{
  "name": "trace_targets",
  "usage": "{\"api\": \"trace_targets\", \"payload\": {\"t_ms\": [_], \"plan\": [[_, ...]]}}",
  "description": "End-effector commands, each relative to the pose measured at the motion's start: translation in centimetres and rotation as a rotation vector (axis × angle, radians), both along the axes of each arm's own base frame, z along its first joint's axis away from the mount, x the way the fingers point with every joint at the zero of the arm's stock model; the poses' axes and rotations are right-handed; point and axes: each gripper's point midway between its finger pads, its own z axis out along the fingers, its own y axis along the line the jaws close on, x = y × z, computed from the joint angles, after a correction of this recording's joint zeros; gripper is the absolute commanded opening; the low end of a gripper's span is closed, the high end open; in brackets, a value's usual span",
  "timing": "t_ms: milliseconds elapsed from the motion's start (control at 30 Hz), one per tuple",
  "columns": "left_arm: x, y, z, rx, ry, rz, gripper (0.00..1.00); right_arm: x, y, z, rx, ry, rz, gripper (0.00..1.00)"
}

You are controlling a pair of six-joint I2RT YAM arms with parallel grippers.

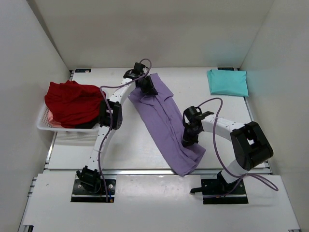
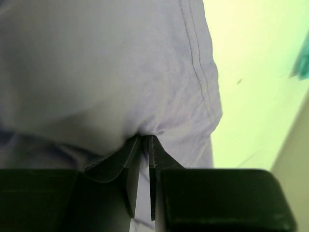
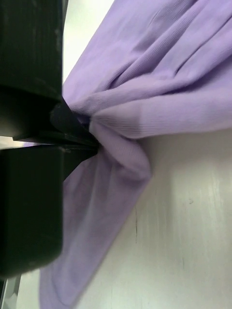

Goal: Fold and stack the t-shirts
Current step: Rotate the tshirt 85 degrees

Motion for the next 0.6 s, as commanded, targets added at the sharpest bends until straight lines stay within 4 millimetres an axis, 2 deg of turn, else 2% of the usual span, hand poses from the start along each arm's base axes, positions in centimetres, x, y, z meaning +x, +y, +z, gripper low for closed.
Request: {"api": "trace_targets", "payload": {"t_ms": [0, 33, 67, 133, 167, 200, 300, 367, 400, 433, 467, 500, 533, 567], "plan": [[4.5, 1.3, -1.1, -0.104, -0.075, 0.105, 0.24, 0.3, 0.4, -0.1, 0.023, -0.002, -0.050, 0.01], [5.5, 1.2, -0.5, -0.148, -0.093, 0.127, 0.24, 0.0, 0.4, -0.2, 0.004, 0.002, -0.029, 0.00], [6.6, 1.4, 0.7, -0.190, -0.133, 0.137, 0.24, 0.2, 0.9, 0.0, -0.003, -0.014, -0.011, 0.00], [7.7, 1.4, 3.2, -0.238, -0.200, 0.131, 0.24, 0.7, 0.5, 0.4, -0.047, -0.038, -0.007, 0.00], [8.2, 0.9, 6.2, -0.276, -0.266, 0.102, 0.24, 1.4, 0.8, 1.1, -0.043, -0.084, 0.010, 0.00], [8.4, 0.8, 8.2, -0.284, -0.315, 0.089, 0.24, 2.2, 0.8, 1.8, -0.056, -0.134, 0.033, 0.00], [7.1, 0.0, 14.8, -0.290, -0.407, 0.032, 0.25, 3.8, 0.7, 4.1, -0.056, -0.270, 0.073, 0.00], [5.1, -0.4, 15.9, -0.256, -0.396, -0.007, 0.26, 4.5, -0.3, 5.3, -0.045, -0.326, 0.060, 0.00], [3.8, -0.7, 17.9, -0.236, -0.420, -0.031, 0.25, 4.9, -1.0, 5.3, -0.053, -0.341, 0.063, 0.00], [2.5, -0.8, 15.9, -0.194, -0.359, -0.037, 0.26, 4.8, -1.3, 5.5, -0.055, -0.361, 0.083, 0.01], [1.2, -0.3, 15.0, -0.143, -0.335, -0.037, 0.26, 4.7, -2.1, 5.3, -0.051, -0.357, 0.066, 0.00], [-0.2, -0.4, 16.2, -0.124, -0.347, -0.054, 0.27, 4.7, -3.0, 4.8, -0.060, -0.353, 0.076, 0.00], [-1.6, 0.5, 12.5, -0.080, -0.270, -0.045, 0.28, 4.5, -3.0, 4.6, -0.039, -0.356, 0.097, 0.00], [-3.7, 1.0, 10.6, -0.054, -0.208, -0.042, 0.28, 4.0, -3.2, 4.0, -0.032, -0.338, 0.088, 0.00]]}}
